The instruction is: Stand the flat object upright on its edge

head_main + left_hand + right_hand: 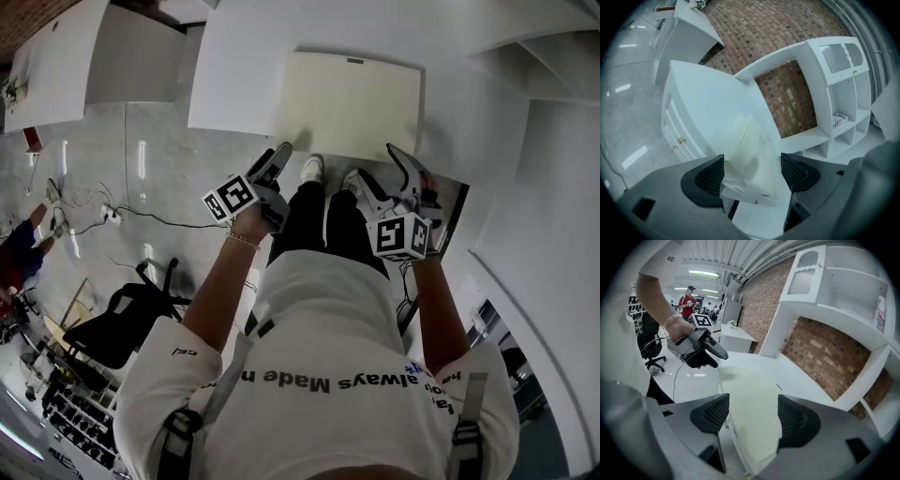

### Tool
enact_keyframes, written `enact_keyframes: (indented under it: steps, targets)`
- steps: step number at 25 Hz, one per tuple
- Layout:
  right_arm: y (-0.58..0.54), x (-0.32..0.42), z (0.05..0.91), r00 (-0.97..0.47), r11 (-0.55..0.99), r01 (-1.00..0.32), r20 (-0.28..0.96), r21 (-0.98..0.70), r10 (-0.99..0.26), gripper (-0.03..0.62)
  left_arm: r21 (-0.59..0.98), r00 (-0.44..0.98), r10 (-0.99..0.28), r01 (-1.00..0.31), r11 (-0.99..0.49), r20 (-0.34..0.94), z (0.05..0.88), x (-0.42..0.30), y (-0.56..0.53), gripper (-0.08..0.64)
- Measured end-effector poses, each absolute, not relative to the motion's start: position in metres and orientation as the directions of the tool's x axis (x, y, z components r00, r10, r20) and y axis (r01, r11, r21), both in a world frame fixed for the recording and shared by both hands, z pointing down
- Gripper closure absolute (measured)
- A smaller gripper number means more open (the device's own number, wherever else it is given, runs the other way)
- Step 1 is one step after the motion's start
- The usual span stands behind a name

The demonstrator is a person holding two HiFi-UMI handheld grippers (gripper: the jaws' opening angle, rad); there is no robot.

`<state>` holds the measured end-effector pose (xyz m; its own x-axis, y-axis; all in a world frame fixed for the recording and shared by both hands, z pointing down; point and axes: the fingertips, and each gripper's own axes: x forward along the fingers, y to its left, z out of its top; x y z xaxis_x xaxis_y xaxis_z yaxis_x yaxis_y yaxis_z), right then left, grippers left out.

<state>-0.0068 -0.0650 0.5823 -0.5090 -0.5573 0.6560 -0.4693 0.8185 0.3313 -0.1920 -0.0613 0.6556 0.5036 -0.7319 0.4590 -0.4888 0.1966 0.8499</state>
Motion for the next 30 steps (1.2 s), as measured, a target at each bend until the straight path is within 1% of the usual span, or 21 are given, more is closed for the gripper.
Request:
enact_keyframes:
  steps: [4,11,14,16,19,20,21,26,30]
  targets:
    - [-0.063,-0.001,0.621,-0.476,0.828,-0.440,0.692,0.347,-0.543,0.310,0.874,0.508,-0.734,-0.419,0.245,0.450,0.684,-0.195,-0.060,0.202]
    - [-0.061,0.007,0.675,-0.436,0.848,-0.395,0.740,0.353,-0.512,0.308,0.896,0.518,-0.741,-0.356,0.267,0.427,0.717,-0.192,-0.062,0.196]
    - [-0.058,0.007,0.693,-0.422,0.853,-0.372,0.752,0.366,-0.507,0.308,0.919,0.525,-0.759,-0.293,0.263,0.385,0.722,-0.190,-0.067,0.196]
    - [-0.058,0.009,0.698,-0.413,0.843,-0.358,0.742,0.400,-0.528,0.308,0.936,0.536,-0.771,-0.256,0.240,0.344,0.721,-0.184,-0.071,0.198]
    - [-0.062,0.011,0.699,-0.411,0.822,-0.350,0.714,0.450,-0.566,0.318,0.927,0.525,-0.772,-0.297,0.230,0.359,0.721,-0.186,-0.073,0.199]
    - [-0.063,0.010,0.699,-0.415,0.816,-0.349,0.705,0.461,-0.575,0.343,0.920,0.517,-0.771,-0.315,0.232,0.371,0.721,-0.188,-0.073,0.213]
    - [-0.063,0.010,0.699,-0.421,0.812,-0.351,0.696,0.466,-0.582,0.350,0.916,0.511,-0.772,-0.326,0.233,0.378,0.721,-0.189,-0.073,0.219]
    - [-0.063,0.013,0.697,-0.440,0.808,-0.368,0.679,0.460,-0.588,0.351,0.908,0.502,-0.775,-0.359,0.217,0.384,0.709,-0.187,-0.075,0.235]
    - [-0.066,0.016,0.692,-0.454,0.803,-0.390,0.665,0.450,-0.593,0.353,0.888,0.477,-0.787,-0.419,0.189,0.392,0.688,-0.185,-0.081,0.240]
